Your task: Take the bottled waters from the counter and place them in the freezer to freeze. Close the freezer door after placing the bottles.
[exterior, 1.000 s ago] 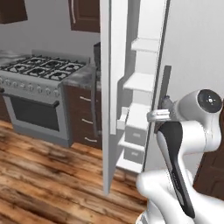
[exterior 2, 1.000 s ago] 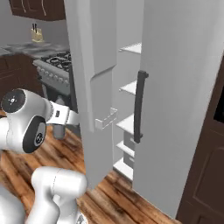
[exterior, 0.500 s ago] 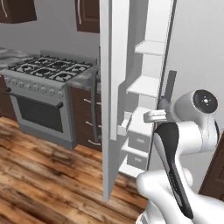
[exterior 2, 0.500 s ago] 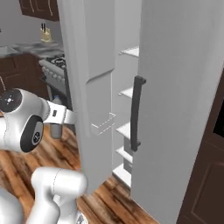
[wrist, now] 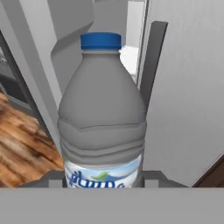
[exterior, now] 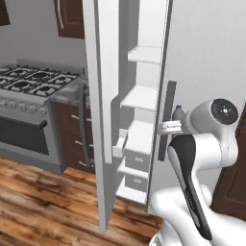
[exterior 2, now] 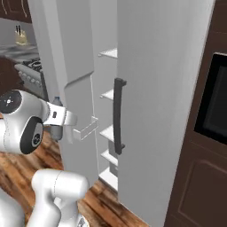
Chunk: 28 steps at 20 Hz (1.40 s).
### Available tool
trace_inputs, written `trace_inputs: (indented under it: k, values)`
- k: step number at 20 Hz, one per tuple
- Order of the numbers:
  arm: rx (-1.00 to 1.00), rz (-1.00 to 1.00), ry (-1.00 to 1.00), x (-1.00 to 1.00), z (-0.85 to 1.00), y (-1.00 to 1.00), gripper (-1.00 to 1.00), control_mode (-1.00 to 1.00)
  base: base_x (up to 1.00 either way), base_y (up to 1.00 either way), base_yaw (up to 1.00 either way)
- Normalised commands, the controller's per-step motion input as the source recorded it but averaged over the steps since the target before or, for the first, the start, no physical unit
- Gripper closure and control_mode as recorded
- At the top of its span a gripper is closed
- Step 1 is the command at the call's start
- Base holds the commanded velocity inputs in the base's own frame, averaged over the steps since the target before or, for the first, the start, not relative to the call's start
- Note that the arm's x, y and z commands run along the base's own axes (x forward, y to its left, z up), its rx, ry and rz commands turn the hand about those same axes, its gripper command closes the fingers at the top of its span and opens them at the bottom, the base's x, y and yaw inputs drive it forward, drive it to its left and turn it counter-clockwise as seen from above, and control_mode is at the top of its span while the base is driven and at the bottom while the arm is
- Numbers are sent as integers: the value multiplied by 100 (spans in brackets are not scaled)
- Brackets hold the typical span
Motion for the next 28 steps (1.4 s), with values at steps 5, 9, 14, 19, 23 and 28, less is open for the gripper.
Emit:
trace_inputs:
  k: [5, 9, 14, 19, 23, 28]
  values:
    - [0, 0, 0, 0, 0, 0, 100, 100, 34, 13, -21]
    - [0, 0, 0, 0, 0, 0, 100, 100, 52, 17, -16]
    - [0, 0, 0, 0, 0, 0, 100, 100, 28, 32, -10]
    - [0, 0, 0, 0, 0, 0, 100, 100, 10, 4, 0]
    - [0, 0, 0, 0, 0, 0, 100, 100, 39, 0, 0]
    - [0, 0, 0, 0, 0, 0, 100, 100, 51, 7, -1]
